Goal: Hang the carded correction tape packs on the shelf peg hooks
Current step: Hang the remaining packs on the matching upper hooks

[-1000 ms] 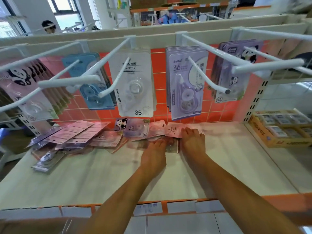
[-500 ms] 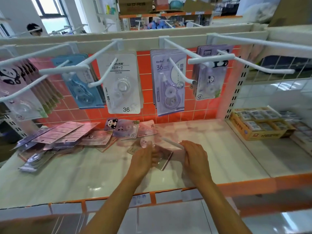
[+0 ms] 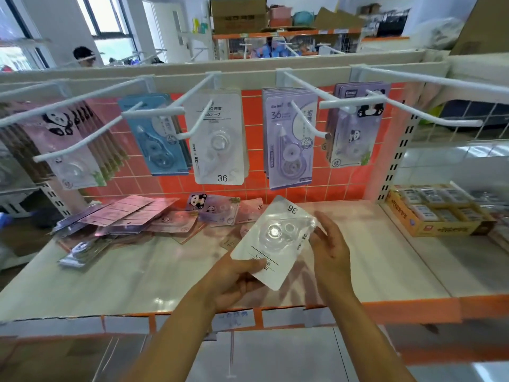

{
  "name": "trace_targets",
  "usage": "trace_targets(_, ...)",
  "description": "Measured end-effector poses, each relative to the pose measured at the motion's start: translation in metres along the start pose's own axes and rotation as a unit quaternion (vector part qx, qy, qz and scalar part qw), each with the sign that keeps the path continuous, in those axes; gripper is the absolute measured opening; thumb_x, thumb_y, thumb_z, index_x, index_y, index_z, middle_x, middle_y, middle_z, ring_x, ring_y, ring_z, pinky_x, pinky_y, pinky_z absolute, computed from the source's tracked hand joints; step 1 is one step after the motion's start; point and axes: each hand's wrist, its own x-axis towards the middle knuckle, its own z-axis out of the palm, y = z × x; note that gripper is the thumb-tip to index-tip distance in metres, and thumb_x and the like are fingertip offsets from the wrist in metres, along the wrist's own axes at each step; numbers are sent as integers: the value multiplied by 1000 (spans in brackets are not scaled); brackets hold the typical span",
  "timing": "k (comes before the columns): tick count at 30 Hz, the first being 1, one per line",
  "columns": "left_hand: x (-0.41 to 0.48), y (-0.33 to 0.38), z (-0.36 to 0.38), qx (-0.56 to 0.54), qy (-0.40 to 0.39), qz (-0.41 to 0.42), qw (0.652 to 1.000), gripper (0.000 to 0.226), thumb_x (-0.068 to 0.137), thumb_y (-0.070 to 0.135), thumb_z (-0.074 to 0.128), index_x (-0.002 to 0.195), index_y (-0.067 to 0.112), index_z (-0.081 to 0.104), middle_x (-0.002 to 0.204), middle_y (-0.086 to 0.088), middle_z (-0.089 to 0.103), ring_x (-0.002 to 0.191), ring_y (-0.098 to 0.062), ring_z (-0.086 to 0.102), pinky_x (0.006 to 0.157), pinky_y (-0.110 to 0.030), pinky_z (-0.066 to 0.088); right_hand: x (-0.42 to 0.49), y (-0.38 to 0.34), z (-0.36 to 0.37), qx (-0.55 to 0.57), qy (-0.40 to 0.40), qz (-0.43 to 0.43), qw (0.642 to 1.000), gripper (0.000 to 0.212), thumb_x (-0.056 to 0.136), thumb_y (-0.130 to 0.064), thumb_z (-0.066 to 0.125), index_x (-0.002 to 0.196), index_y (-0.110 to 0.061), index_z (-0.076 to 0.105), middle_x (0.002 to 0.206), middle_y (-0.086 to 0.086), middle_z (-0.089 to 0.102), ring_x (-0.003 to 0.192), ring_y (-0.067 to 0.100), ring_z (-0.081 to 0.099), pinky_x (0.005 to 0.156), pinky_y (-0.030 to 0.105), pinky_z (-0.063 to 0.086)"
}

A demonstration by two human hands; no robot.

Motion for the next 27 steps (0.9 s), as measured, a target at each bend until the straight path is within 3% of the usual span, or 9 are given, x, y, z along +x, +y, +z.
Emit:
trace_targets(3,-5,-5,-7,36,-16,-7,999,42,75,-7,70,114,6,61,110,-19,70,100,-30,69,75,-38,60,5,-9,4,45,21,52,997,37,95,-6,53,126,-26,52,120,-12,57,98,-9,59,86,23,52)
trace_targets(6,-10,-9,-10,63,9,-13,998,30,83,-9,62,109,6,63,108,-19,71,98,-31,69,79,-40,59,9,-15,6,82,13,92,992,34,93,-3,55,110,-32,60,103,-1,68,90,15,64,80,37,53)
trace_targets(8,-12,-9,-13,70,32,-8,997,27,84,-8,60,108,5,63,105,-18,72,94,-28,70,76,-37,60,7,-19,8,92,11,92,991,31,92,-2,56,104,-30,63,91,2,69,82,16,63,72,34,53)
trace_targets(11,-16,-5,-20,46,66,35,996,25,85,-6,58,108,3,63,99,-16,73,84,-23,72,68,-29,60,5,-28,12,122,3,82,989,28,92,-2,56,103,-27,63,69,-8,63,70,10,60,61,22,49)
trace_targets(17,-28,10,-38,22,106,102,989,20,81,-4,61,99,5,65,87,-12,74,73,-19,72,59,-24,58,-1,-49,34,169,-36,66,983,24,90,0,57,102,-19,64,82,-5,72,79,11,66,68,28,54)
trace_targets(22,-37,26,-42,-34,70,151,986,29,75,2,60,103,7,65,88,-9,74,71,-15,71,59,-24,58,-4,-61,55,277,25,70,958,20,91,3,53,99,-14,60,85,-1,72,77,10,67,66,22,56)
trace_targets(27,-43,22,-39,21,22,154,988,30,74,-2,73,95,18,78,104,-8,74,94,-20,71,74,-27,58,-14,-57,84,362,41,149,919,15,95,1,47,96,-11,55,90,9,68,78,20,66,62,30,56)
